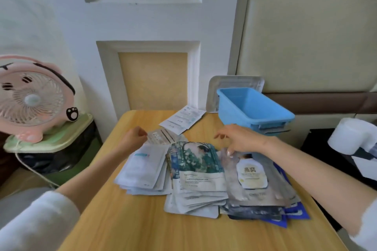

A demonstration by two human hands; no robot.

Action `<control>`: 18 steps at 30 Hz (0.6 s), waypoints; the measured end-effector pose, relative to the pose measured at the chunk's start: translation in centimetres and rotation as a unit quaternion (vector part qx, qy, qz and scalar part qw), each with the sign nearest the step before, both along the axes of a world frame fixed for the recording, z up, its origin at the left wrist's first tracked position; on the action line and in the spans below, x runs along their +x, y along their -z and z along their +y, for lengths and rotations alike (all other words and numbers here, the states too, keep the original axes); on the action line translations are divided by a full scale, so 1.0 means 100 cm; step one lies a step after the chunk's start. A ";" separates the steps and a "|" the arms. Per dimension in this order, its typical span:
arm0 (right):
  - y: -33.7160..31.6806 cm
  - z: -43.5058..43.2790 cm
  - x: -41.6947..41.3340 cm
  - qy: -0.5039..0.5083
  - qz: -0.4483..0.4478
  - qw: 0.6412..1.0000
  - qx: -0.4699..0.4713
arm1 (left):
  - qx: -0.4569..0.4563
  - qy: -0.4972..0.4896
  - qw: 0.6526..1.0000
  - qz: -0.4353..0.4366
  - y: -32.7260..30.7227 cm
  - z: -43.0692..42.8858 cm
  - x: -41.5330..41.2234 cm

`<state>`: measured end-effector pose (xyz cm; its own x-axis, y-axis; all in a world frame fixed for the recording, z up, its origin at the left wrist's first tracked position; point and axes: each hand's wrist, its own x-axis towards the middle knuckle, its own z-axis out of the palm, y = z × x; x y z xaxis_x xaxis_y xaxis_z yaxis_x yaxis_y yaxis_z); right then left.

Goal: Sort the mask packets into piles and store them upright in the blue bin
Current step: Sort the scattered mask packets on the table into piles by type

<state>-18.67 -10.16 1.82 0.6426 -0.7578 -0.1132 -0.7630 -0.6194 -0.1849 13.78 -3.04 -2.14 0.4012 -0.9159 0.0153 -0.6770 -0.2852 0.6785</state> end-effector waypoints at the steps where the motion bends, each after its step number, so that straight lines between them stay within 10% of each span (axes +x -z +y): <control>1: -0.005 -0.002 0.003 0.000 -0.026 1.000 -0.008 | 0.009 0.008 0.999 -0.038 -0.003 -0.005 0.000; 13: 0.002 -0.028 0.046 0.016 -0.233 0.972 -0.039 | 0.164 0.137 0.936 -0.281 0.030 -0.151 -0.081; 18: 0.014 -0.022 0.045 0.040 -0.284 0.958 -0.021 | 0.060 0.142 0.892 -0.425 0.042 -0.154 -0.091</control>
